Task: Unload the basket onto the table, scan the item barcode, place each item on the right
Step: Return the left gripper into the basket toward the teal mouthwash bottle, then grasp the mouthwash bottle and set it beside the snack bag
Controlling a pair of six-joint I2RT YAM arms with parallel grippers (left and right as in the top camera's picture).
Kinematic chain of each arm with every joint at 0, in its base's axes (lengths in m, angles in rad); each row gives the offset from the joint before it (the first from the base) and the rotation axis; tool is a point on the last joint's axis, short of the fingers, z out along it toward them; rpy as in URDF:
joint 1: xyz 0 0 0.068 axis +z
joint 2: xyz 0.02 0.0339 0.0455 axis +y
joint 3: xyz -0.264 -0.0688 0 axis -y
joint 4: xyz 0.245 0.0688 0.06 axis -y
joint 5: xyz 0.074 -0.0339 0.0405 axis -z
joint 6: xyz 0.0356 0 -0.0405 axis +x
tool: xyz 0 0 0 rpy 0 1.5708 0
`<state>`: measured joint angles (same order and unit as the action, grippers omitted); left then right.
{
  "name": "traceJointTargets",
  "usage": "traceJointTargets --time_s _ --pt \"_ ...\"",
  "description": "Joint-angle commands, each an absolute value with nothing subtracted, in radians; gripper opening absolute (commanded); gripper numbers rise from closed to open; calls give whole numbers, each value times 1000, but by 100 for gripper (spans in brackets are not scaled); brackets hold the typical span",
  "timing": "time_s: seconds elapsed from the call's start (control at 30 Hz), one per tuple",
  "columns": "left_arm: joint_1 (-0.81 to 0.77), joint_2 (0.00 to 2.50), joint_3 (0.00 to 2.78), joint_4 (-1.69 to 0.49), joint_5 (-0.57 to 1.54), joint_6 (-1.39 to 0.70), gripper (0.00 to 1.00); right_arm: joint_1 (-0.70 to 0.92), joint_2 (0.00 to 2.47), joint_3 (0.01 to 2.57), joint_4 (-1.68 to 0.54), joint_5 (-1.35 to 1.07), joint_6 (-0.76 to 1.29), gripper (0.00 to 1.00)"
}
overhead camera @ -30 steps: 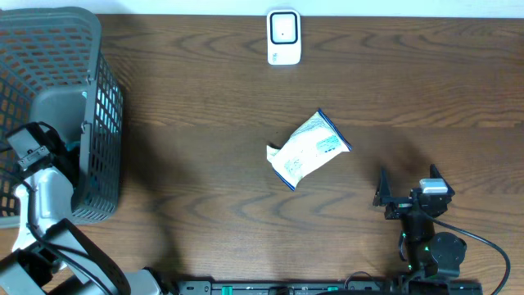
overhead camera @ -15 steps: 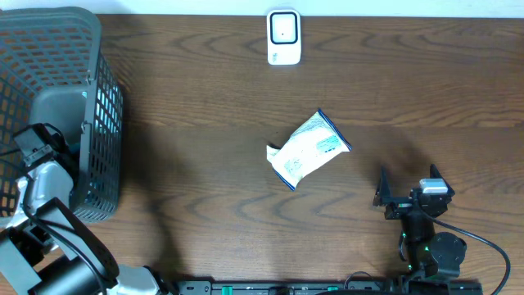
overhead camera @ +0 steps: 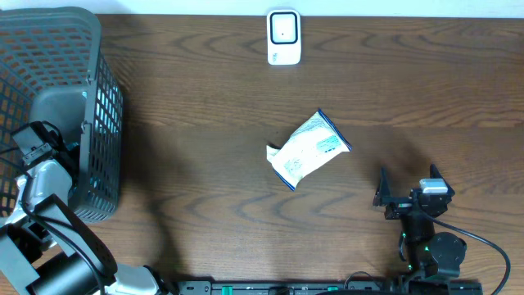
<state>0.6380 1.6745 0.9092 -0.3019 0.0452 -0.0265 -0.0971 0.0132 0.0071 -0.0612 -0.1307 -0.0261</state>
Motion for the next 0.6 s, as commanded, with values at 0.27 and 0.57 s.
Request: traceJointTargets --time_s 0.27,0.57 --pt "640 1577 931 -330 75 -163 47 -103 13 6 -64 -125 -19 99" --pt "640 1230 941 -273 82 -181 47 -103 14 6 -64 -125 -19 99"
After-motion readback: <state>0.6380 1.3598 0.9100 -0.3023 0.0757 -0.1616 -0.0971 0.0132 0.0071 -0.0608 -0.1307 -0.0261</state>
